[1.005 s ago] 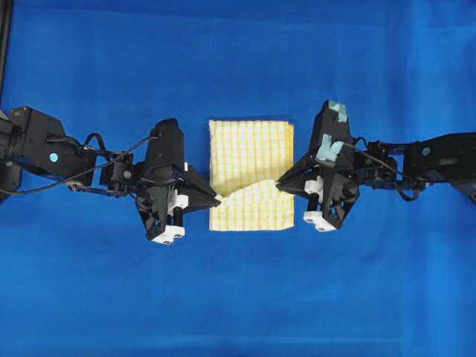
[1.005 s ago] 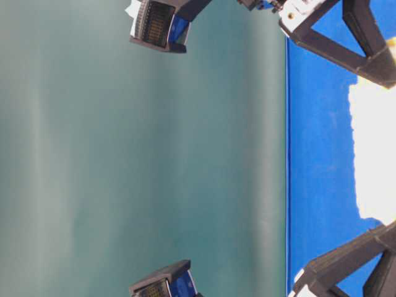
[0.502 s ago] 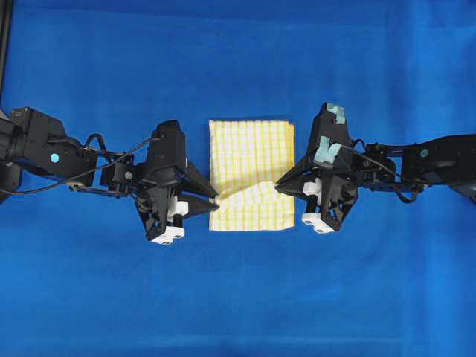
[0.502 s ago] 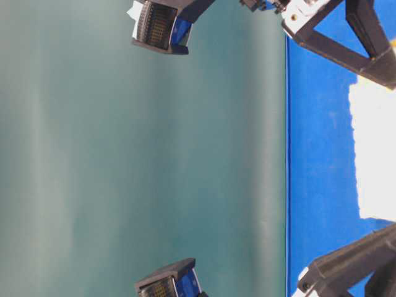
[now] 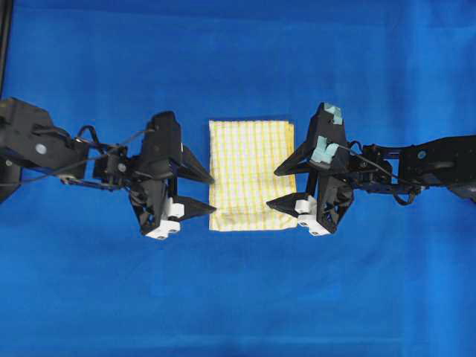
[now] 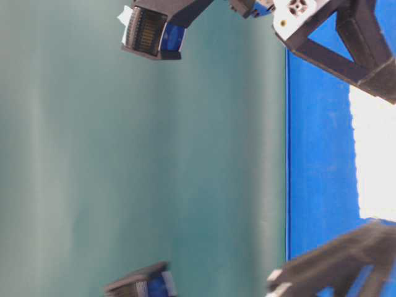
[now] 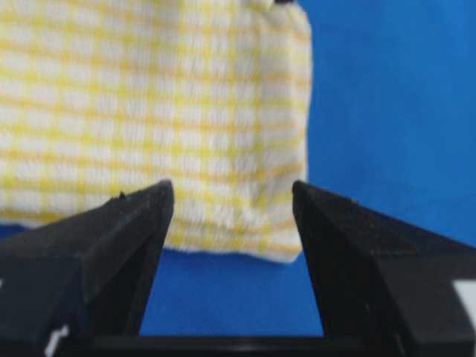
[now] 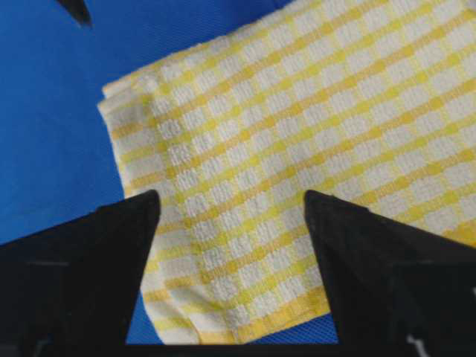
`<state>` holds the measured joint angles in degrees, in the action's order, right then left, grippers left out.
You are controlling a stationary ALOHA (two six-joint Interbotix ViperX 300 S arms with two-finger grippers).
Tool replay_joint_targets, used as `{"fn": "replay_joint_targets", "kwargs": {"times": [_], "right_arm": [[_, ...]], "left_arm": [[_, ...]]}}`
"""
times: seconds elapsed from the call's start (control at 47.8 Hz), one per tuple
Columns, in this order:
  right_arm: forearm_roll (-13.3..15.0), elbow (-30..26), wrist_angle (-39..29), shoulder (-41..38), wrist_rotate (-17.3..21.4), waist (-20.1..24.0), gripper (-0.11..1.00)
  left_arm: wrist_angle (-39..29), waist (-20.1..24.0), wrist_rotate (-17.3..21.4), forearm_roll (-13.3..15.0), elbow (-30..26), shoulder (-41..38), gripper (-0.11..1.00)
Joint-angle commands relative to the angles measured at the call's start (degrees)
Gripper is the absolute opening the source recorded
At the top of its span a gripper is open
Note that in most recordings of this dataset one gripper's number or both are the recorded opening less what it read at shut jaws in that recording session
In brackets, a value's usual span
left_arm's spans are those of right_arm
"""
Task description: Fold the yellow towel.
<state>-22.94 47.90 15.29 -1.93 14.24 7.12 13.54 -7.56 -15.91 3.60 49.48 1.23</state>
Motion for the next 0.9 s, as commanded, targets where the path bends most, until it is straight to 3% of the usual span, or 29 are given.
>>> {"fn": "replay_joint_targets", "kwargs": {"times": [0.0, 0.188, 0.419, 0.607, 0.712, 0.879], "right_arm": [[0.09, -0.62, 0.18, 3.16, -0.53, 0.18, 0.74], [2.37, 1.05, -2.46, 11.34, -4.13, -0.53, 0.75], [2.64, 4.13, -9.93, 26.72, -15.03, -4.48, 0.75], [2.64, 8.61, -14.77, 40.43, -21.01, -9.23, 0.75], [3.16, 10.28, -18.90, 47.29, -22.85, -11.16, 0.75], [7.12, 12.83, -26.54, 56.78, -23.55, -13.36, 0.74]], "left_arm": [[-2.37, 0.53, 0.09, -0.44, -0.18, 4.75, 0.58], [-5.10, 1.49, 1.58, -0.53, 1.93, 11.60, 0.58], [-5.10, 2.72, 8.26, -0.53, 6.50, 22.06, 0.58], [-5.01, 3.96, 12.66, -0.53, 11.60, 33.40, 0.58], [-5.27, 4.48, 13.45, -0.53, 13.97, 39.90, 0.58], [-8.00, 4.83, 16.08, -0.53, 17.67, 50.89, 0.58]]}}
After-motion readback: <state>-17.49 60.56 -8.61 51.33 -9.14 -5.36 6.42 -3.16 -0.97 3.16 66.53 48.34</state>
